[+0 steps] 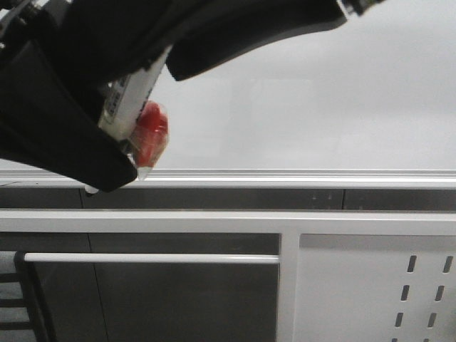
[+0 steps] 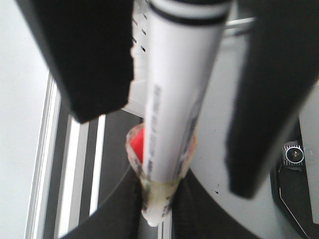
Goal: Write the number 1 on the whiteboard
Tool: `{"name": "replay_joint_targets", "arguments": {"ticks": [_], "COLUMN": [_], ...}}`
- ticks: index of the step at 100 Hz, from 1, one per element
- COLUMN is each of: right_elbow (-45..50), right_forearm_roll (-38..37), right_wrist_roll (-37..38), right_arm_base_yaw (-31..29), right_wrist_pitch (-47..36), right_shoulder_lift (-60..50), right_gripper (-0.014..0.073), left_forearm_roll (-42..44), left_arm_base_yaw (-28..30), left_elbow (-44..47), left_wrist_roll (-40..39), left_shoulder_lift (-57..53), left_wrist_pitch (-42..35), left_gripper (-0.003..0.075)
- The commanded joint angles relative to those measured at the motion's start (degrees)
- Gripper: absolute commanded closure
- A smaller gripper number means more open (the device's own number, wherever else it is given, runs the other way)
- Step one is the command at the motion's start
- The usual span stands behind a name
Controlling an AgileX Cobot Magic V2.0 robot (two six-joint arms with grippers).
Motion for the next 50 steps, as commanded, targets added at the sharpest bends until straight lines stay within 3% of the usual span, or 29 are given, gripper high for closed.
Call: {"name": "replay_joint_targets", "arguments": {"ticks": [1,50], "right_elbow": [-1.85,-1.85], "right_forearm_roll": [1.07,1.17], "right_wrist_roll": [-0.05,-0.05], "right_arm_base_yaw": [0.15,0.15], "right_wrist_pitch": [-2.83,-1.59], "right_shoulder_lift": [-0.75,0.14], "right_gripper": [0.0333,0.0671], "left_forearm_roll": [-0.55,-0.66], "left_arm_base_yaw": [-0.43,-0.43], "left_elbow": [-1.89,-1.89], "left_wrist_roll": [0.13,0.13], "left_shoulder_lift": [-1.29,-1.29], "left_wrist_pitch": [-2.87,-2.87], "left_gripper": [0.0738,0.0738]}}
